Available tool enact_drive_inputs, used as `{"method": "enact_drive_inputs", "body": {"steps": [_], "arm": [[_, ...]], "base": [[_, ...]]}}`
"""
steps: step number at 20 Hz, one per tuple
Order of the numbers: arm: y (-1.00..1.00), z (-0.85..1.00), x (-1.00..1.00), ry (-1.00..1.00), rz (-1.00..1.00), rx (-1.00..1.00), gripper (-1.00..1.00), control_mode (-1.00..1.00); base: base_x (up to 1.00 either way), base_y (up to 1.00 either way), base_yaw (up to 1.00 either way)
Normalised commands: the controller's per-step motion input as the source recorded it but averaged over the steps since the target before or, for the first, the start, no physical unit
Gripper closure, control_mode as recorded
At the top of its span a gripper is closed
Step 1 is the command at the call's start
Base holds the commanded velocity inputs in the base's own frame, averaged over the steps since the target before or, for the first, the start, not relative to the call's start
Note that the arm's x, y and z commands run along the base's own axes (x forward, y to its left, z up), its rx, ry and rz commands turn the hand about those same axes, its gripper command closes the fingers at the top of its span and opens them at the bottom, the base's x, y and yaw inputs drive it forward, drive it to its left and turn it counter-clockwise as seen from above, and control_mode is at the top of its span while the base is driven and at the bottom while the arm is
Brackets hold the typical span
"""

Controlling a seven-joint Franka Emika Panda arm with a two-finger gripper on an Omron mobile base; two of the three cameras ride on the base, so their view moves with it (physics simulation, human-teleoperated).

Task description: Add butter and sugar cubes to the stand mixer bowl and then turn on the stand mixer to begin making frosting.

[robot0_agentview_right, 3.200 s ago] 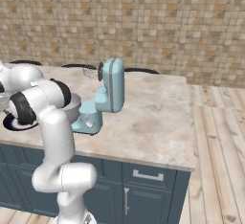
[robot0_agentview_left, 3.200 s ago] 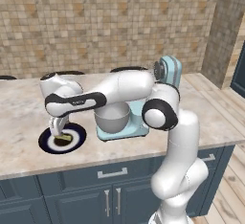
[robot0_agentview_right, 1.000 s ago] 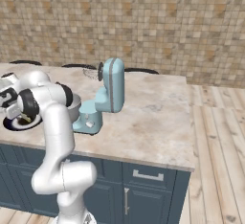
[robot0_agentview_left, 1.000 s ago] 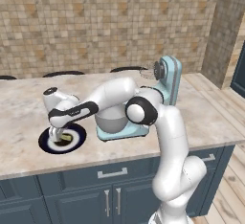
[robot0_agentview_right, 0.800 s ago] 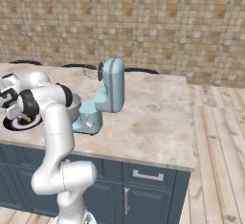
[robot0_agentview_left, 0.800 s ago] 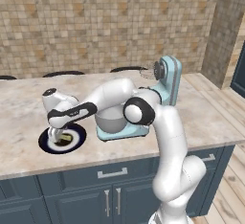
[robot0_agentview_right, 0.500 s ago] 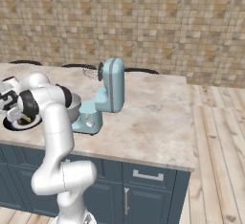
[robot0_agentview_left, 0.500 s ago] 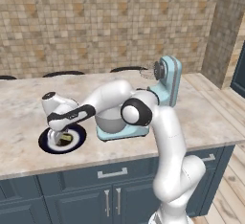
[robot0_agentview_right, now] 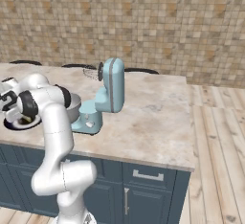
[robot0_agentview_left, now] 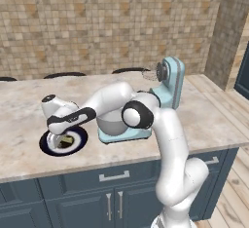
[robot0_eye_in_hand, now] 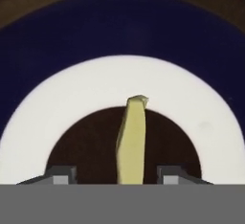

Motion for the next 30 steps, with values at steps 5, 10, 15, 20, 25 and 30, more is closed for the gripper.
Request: {"method": "enact_drive_inputs", "body": {"steps": [5, 10, 15, 20, 25, 30], "arm": [[0.00, 0.00, -0.03, 0.00, -0.08, 0.00, 1.00, -1.00], [0.00, 0.31, -0.17, 0.00, -0.11, 0.03, 1.00, -1.00], [-0.05, 0.99, -0.18, -0.03, -0.11, 0.15, 1.00, -1.00], [-0.53, 0.99, -0.06, -0.08, -0.13, 0.05, 1.00, -1.00], [-0.87, 0.73, 0.03, -0.07, -0.14, 0.00, 1.00, -1.00], [-0.78, 0.39, 0.27, 0.04, -0.14, 0.00, 1.00, -1.00]], "base": [[0.00, 0.00, 0.00], [0.00, 0.00, 0.00], [0.00, 0.00, 0.00], [0.00, 0.00, 0.00], [0.00, 0.00, 0.00], [0.00, 0.00, 0.00]]}}
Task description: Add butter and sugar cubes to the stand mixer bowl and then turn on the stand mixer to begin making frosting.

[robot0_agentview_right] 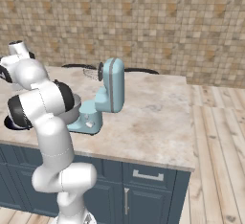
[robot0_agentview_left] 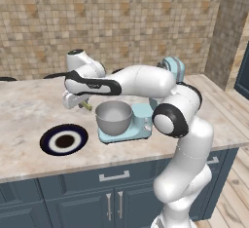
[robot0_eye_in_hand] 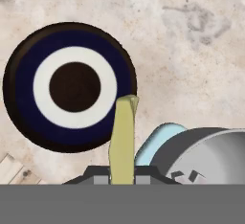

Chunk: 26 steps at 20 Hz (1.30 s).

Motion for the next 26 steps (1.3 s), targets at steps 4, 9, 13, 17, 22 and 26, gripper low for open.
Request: {"method": "enact_drive_inputs", "body": {"steps": [4, 9, 13, 17, 22, 26], "arm": [[-0.66, 0.00, 0.45, 0.13, -0.12, 0.00, 1.00, -1.00], [-0.64, 0.00, 0.34, 0.13, -0.10, 0.00, 1.00, -1.00], [-0.38, -0.13, 0.13, 0.13, -0.09, 0.00, 1.00, -1.00], [-0.24, -0.28, 0.00, 0.15, -0.07, 0.00, 1.00, -1.00], [-0.20, -0.32, 0.00, 0.08, -0.06, 0.00, 1.00, -1.00], [-0.05, -0.25, 0.00, 0.00, -0.03, -0.01, 1.00, -1.00]], "base": [[0.00, 0.00, 0.00], [0.00, 0.00, 0.00], [0.00, 0.00, 0.00], [0.00, 0.00, 0.00], [0.00, 0.00, 0.00], [0.00, 0.00, 0.00]]}}
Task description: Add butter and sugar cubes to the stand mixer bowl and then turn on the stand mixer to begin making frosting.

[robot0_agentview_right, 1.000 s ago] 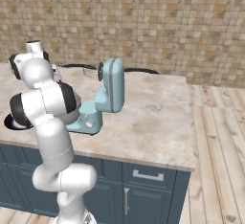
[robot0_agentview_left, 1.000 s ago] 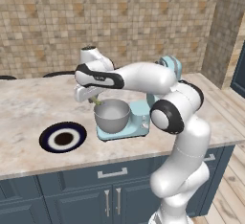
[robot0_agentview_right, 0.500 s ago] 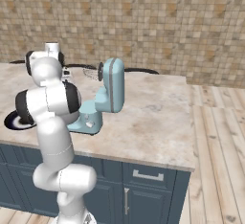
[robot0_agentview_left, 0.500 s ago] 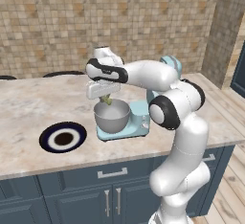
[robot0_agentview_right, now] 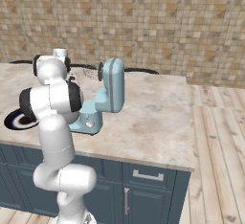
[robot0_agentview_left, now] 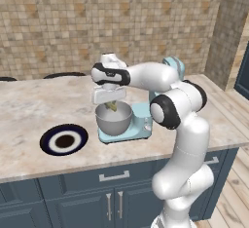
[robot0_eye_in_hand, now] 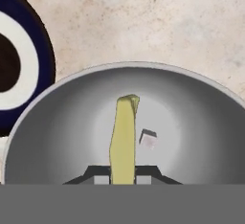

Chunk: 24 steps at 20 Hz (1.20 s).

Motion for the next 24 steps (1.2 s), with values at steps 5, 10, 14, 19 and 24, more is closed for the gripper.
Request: {"method": "enact_drive_inputs", "body": {"steps": [5, 10, 14, 19, 24], "arm": [[0.00, -0.18, -0.04, -0.03, 0.00, -0.02, 1.00, -1.00], [0.00, -0.27, 0.00, -0.03, 0.00, 0.00, 1.00, -1.00], [0.00, -0.36, 0.00, 0.00, 0.00, 0.00, 1.00, -1.00], [0.00, -0.28, 0.01, 0.00, 0.00, 0.00, 1.00, -1.00], [-0.03, -0.23, -0.01, -0.06, 0.00, 0.00, 1.00, -1.00]], "base": [[0.00, 0.00, 0.00], [0.00, 0.00, 0.00], [0.00, 0.00, 0.00], [0.00, 0.00, 0.00], [0.00, 0.00, 0.00]]}}
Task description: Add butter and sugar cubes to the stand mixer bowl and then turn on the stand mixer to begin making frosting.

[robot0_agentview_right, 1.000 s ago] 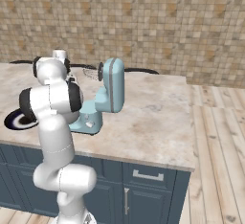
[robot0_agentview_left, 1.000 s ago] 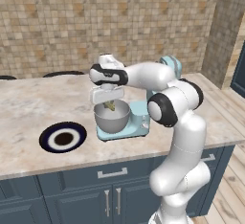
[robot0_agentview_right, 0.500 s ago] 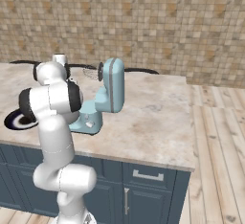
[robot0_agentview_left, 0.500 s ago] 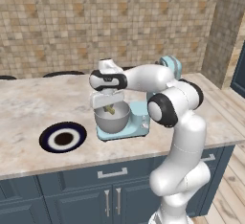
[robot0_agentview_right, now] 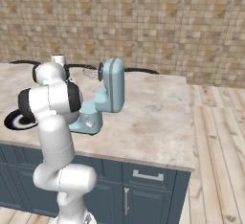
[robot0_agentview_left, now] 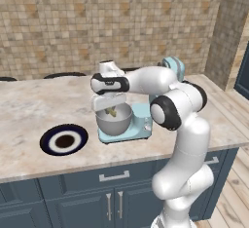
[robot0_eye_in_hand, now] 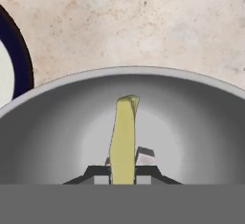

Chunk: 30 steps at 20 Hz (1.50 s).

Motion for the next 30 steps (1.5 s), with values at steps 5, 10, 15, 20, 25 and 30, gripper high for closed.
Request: {"method": "enact_drive_inputs", "body": {"steps": [5, 10, 15, 20, 25, 30], "arm": [[-0.18, -0.30, -0.14, -0.17, 0.00, 0.00, 1.00, -1.00], [-0.12, -0.47, -0.06, -0.14, 0.00, 0.01, -1.00, -1.00], [-0.16, -0.44, 0.00, -0.01, -0.02, 0.03, -1.00, -1.00], [-0.05, -0.07, -0.04, -0.02, -0.03, 0.05, -1.00, -1.00], [0.00, 0.97, -0.64, -0.26, -0.02, 0.15, -1.00, -1.00], [-0.12, 1.00, -0.78, -0.22, -0.06, 0.05, -1.00, -1.00]], "base": [[0.00, 0.00, 0.00], [0.00, 0.00, 0.00], [0.00, 0.00, 0.00], [0.00, 0.00, 0.00], [0.00, 0.00, 0.00], [0.00, 0.00, 0.00]]}}
